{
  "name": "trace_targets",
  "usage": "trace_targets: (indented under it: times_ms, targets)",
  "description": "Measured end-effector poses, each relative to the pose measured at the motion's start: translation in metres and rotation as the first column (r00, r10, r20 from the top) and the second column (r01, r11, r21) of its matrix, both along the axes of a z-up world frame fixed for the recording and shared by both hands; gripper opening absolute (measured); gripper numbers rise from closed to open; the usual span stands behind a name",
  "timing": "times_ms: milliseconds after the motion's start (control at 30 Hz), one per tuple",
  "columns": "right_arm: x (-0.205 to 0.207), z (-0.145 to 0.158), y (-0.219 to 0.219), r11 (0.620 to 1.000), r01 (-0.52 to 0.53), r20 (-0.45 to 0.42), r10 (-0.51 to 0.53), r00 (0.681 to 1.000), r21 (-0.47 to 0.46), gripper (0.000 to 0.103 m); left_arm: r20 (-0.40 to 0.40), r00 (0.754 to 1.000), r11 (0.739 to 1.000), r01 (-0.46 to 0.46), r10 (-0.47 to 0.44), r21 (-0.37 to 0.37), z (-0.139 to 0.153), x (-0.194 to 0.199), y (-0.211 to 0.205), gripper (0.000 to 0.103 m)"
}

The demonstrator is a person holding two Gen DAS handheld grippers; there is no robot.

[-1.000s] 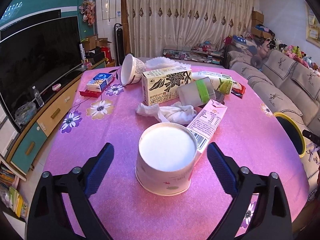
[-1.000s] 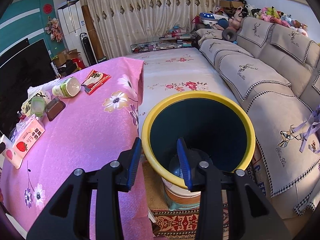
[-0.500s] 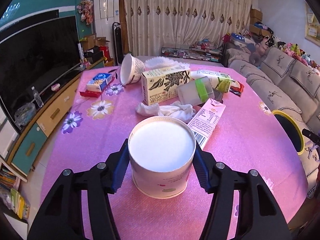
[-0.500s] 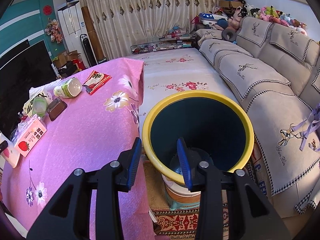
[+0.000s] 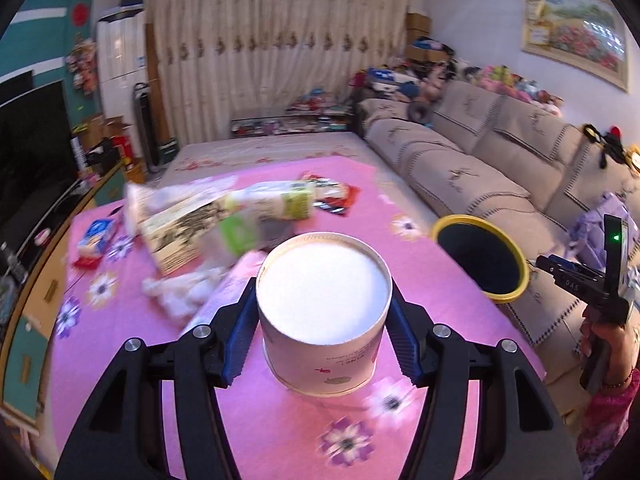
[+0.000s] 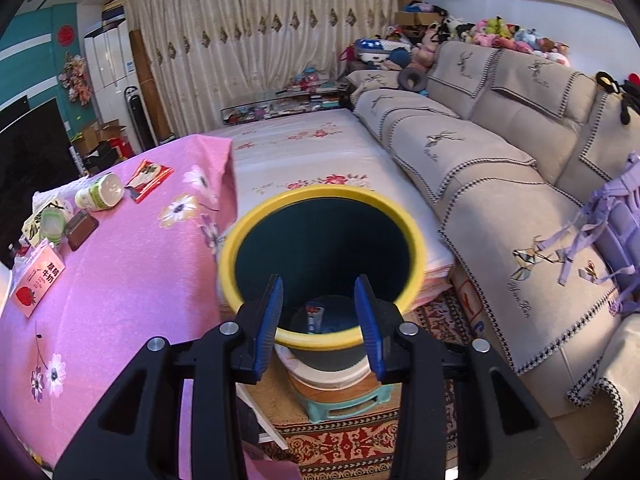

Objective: Collect trash
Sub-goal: 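Carry the paper cup over the bin and open the left tool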

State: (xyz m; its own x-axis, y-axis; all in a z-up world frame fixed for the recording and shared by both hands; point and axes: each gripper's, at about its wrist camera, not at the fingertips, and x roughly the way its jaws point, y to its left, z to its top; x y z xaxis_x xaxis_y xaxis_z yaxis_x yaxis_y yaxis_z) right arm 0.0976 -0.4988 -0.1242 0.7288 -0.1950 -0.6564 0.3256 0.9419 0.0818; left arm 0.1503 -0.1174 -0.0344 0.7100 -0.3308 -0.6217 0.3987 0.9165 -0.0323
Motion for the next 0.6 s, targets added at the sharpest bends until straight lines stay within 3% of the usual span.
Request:
trace_targets:
  times_ms: [167, 333, 600]
  targets:
    - [-0.022, -0.001, -0.028, 0.998, 0.069, 0.009, -0.069, 0.998, 0.000, 0.037, -0.032, 0.989, 0.990, 0.144, -0.144, -0.001, -0.006, 0.025, -0.082, 0.059]
    - [-0.039, -0.004, -0.048, 0.994, 0.107, 0.011, -0.107, 0.994, 0.007, 0.037, -0.057, 0.962, 0.963, 0.269, -0.267, 0.020, -0.019, 0.049, -0.170, 0.060]
    - [-0.060, -0.015, -0.078, 0.987, 0.153, 0.001, -0.153, 0.988, 0.042, 0.040, -0.128, 0.930, 0.934, 0.353, -0.344, 0.052, -0.054, 0.089, -0.282, 0.061]
